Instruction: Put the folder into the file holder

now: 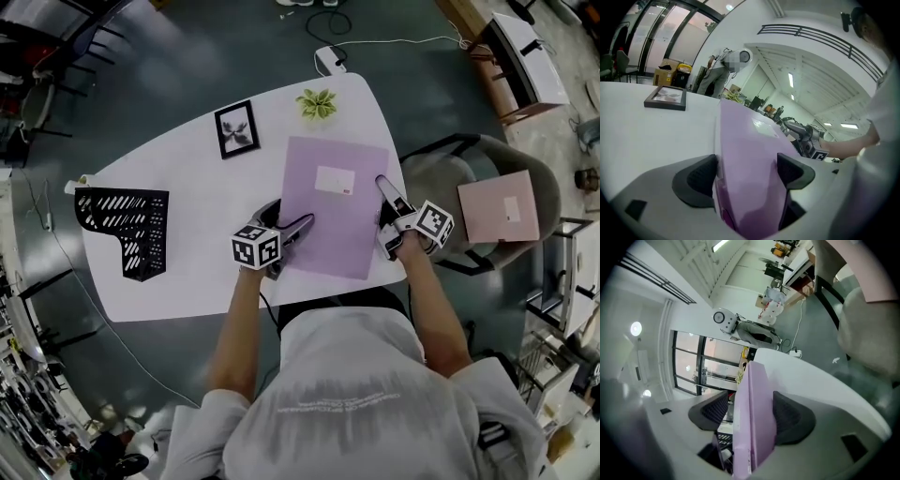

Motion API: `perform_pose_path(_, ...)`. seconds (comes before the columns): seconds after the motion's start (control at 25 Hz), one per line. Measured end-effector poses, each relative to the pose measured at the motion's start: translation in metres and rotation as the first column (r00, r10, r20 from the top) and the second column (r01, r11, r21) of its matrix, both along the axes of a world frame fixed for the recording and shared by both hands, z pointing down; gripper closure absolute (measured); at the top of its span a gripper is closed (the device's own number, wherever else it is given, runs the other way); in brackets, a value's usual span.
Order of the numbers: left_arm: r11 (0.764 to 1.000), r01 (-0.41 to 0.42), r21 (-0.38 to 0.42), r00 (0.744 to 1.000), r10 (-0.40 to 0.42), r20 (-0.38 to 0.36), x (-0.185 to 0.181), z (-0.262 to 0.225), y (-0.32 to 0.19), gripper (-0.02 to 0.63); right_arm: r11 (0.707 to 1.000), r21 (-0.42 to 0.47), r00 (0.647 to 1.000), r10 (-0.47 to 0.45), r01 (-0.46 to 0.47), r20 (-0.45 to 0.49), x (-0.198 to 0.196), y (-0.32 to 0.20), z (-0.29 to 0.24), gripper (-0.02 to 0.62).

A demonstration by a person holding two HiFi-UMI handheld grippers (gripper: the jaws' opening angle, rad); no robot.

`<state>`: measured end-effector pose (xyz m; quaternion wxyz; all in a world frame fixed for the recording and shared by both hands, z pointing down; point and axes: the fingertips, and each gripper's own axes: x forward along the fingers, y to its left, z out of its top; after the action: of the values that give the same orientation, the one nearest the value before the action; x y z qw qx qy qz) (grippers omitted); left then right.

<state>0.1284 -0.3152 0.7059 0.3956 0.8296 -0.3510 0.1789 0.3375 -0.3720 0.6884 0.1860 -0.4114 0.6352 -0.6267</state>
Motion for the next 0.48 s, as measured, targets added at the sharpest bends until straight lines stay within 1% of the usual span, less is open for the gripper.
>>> perform_pose_path(0.04, 1.0, 0.006, -0.006, 1.0, -0.006, -0.005, -0.001, 0.001, 0.001, 0.196, 1.0, -0.007, 1.0, -0.011, 0.01, -0.024, -0.001, 0.0, 0.002, 0.293)
perform_pose_path(0.12, 1.0, 0.014, -0.016, 1.0, -0.014, -0.022, -0.001, 0.003, 0.001, 0.196, 0.999, -0.023, 0.998, -0.03, 0.029, -0.062, -0.003, 0.0, 0.007, 0.345)
perform_pose_path(0.16, 1.0, 0.013, -0.015, 0.999, -0.014, -0.034, -0.001, 0.002, 0.001, 0.198, 0.999, -0.029, 0.997, -0.041, 0.039, -0.066, -0.006, -0.001, 0.009, 0.359)
perform_pose_path(0.32, 1.0, 0.009, -0.015, 0.999, -0.01, -0.04, 0.003, 0.002, -0.001, 0.196, 0.995, -0.034, 0.994, -0.1, 0.098, -0.05, -0.021, 0.0, 0.012, 0.364)
perform_pose_path(0.48, 1.0, 0.015, -0.021, 0.998, -0.016, -0.053, 0.001, 0.001, 0.0, 0.196, 0.987, -0.041, 0.988, -0.155, 0.154, -0.008, -0.027, -0.002, 0.015, 0.365)
